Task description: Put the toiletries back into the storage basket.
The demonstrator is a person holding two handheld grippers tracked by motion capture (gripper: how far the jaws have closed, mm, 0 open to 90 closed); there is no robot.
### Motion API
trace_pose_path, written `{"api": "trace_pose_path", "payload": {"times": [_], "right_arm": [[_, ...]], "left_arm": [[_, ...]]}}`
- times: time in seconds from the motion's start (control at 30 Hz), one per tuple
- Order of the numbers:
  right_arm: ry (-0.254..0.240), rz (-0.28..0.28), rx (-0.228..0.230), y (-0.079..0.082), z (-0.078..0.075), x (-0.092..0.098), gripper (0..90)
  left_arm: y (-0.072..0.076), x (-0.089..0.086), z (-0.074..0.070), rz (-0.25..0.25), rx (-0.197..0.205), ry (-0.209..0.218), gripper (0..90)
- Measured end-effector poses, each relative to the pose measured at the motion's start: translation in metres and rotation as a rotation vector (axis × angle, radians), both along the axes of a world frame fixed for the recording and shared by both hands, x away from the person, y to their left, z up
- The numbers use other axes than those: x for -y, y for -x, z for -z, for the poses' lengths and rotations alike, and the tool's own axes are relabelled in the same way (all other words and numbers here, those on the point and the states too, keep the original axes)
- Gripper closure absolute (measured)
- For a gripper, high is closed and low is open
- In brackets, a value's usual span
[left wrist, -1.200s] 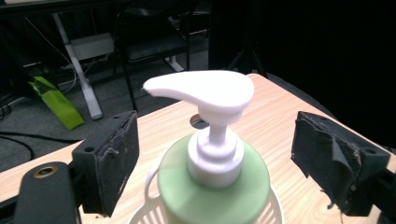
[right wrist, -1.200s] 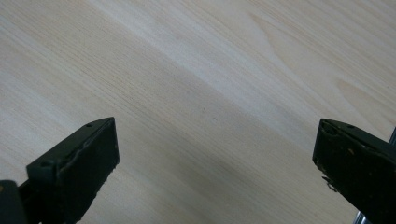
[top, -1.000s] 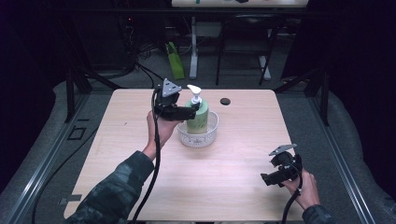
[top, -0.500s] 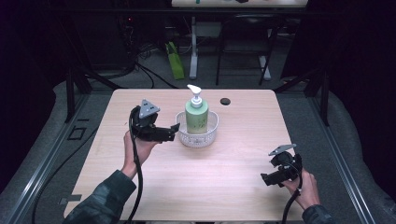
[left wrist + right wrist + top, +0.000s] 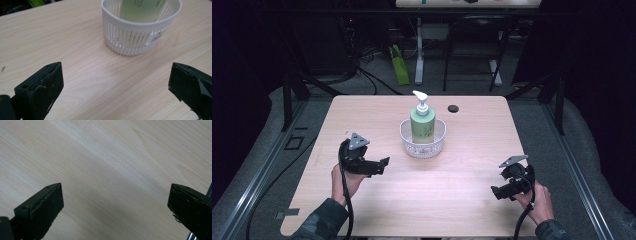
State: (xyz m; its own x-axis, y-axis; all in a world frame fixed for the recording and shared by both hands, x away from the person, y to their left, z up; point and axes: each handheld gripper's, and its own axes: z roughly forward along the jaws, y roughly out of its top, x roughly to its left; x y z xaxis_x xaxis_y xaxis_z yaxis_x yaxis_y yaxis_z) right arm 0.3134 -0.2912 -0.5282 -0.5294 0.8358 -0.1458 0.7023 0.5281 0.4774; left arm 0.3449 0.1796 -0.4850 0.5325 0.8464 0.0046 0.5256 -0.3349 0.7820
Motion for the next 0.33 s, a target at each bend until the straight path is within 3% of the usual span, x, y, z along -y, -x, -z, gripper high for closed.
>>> {"api": "trace_pose_path", "payload": {"times": [0.33], "right_arm": [[-0.005,0.005,-0.013,-0.002,0.003,0.003,0.0]], "left_arm": [[-0.020,-0.014,0.024,-0.023,-0.039,-0.010,0.0]]}}
